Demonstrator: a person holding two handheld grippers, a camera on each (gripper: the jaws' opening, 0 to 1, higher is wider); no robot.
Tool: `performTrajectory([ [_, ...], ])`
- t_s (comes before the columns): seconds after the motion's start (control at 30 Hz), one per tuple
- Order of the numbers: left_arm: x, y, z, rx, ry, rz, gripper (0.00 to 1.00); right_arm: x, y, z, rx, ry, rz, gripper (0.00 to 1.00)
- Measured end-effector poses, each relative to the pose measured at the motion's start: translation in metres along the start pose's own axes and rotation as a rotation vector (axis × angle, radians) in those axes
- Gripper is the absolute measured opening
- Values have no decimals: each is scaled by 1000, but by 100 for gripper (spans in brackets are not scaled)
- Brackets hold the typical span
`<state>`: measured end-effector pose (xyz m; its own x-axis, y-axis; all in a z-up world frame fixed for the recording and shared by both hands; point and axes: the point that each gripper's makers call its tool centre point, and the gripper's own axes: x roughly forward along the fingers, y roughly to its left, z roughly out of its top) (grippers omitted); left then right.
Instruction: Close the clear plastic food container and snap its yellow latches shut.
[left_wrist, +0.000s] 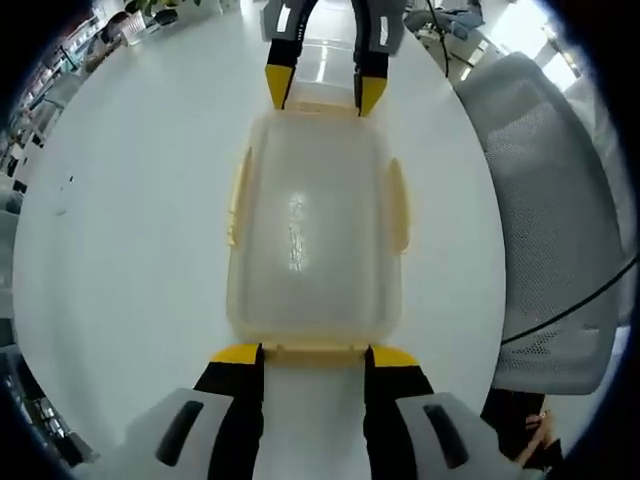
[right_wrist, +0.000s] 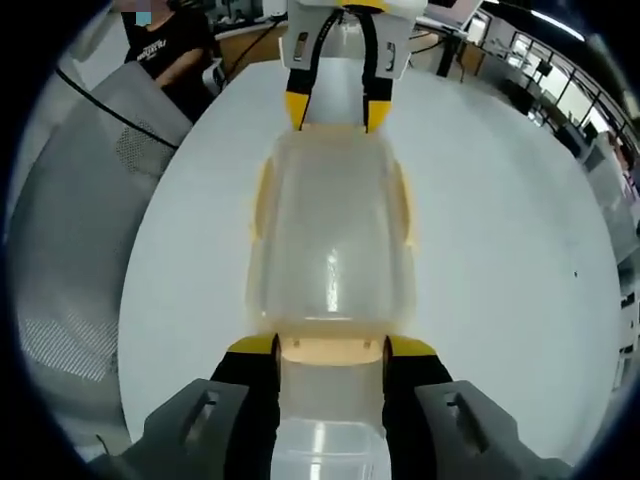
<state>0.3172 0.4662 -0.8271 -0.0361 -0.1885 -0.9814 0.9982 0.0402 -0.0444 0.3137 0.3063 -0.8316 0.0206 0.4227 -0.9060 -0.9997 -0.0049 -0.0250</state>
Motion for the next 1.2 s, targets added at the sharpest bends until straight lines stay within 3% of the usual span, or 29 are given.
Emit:
performTrajectory([
  [0.67,-36,-11,28,-16,-12,43,33,-48,6,-2,-47,-26,-41,36],
  [1.03,-50,-17,62,-6,-12,74,33,-80,11,-21,-57,-49,-75,36],
  [1.2,-51,-20,84,4,-15,83,33,-94,12,-38,-52,-59,-83,36],
])
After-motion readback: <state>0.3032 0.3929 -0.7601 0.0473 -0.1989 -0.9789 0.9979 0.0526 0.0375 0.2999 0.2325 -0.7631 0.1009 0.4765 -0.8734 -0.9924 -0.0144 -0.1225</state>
